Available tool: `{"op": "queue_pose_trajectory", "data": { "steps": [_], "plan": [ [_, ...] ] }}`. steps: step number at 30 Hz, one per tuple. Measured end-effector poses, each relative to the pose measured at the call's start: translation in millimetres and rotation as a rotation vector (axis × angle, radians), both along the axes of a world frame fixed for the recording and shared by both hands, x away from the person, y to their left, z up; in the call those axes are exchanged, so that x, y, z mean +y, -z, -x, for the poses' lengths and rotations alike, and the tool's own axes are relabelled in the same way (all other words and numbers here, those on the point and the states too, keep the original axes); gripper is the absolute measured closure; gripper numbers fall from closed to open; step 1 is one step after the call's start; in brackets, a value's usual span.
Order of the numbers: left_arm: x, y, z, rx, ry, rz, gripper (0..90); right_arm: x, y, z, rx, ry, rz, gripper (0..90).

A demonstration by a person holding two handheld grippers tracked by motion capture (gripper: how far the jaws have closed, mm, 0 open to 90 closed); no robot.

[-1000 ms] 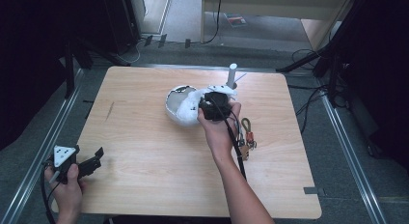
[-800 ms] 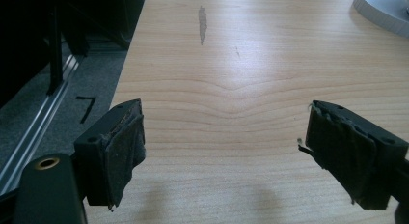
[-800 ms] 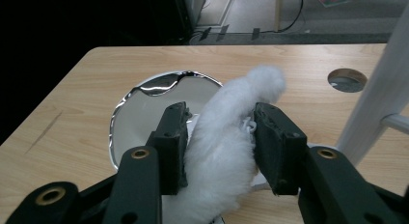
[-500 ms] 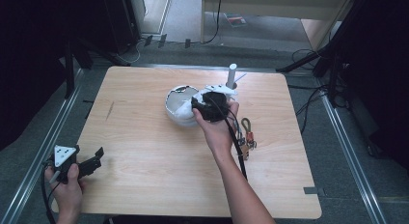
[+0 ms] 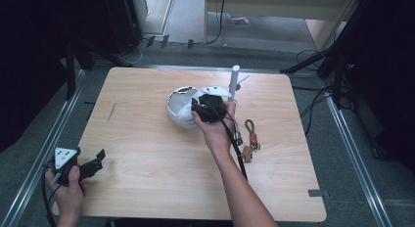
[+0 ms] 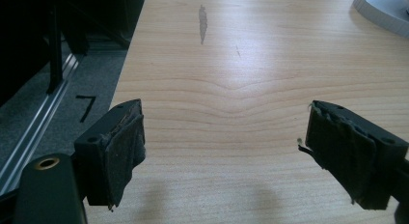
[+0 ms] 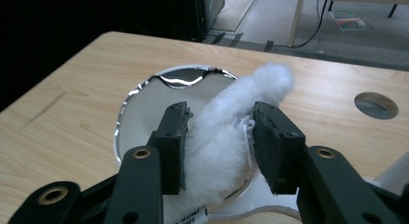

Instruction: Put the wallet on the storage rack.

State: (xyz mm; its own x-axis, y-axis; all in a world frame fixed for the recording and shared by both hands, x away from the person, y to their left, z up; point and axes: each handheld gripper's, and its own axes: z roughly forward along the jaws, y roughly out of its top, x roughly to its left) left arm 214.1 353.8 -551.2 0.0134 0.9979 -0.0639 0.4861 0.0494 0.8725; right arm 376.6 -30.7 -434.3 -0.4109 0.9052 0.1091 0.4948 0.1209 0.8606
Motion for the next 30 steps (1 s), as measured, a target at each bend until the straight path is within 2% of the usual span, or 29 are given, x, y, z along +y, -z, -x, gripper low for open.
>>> {"op": "queue_pose_trajectory", "data": {
  "steps": [7, 12, 16, 18, 21, 27, 30],
  "plan": [
    [0.0, 0.0, -0.3, 0.003, 0.002, -0.002, 14.6, -1.2, 8.1, -6.3, 0.027, 0.002, 0.016, 62.0],
    [-0.5, 0.0, -0.4, 0.004, 0.002, -0.006, 14.7, -4.4, 8.8, -9.0, 0.046, -0.011, -0.008, 61.3],
    [-0.6, 0.1, -0.9, 0.006, 0.006, -0.009, 14.7, -6.8, 9.2, -9.8, 0.047, -0.031, -0.008, 60.6],
    [-0.3, 0.2, -0.9, 0.006, 0.008, -0.003, 14.7, -8.5, 8.9, -10.0, 0.048, -0.038, -0.019, 56.4],
    [0.1, 0.1, -0.5, 0.008, 0.009, 0.002, 14.7, -11.4, 8.6, -10.0, 0.058, -0.057, -0.043, 43.9],
    [0.1, 0.1, -0.5, 0.008, 0.01, 0.002, 14.7, -16.7, 2.7, -1.6, 0.037, -0.082, -0.026, 29.0],
    [0.1, 0.0, -0.5, 0.008, 0.01, 0.001, 14.7, -21.3, -1.9, 3.2, 0.035, -0.076, -0.011, 24.7]
  ]
}}
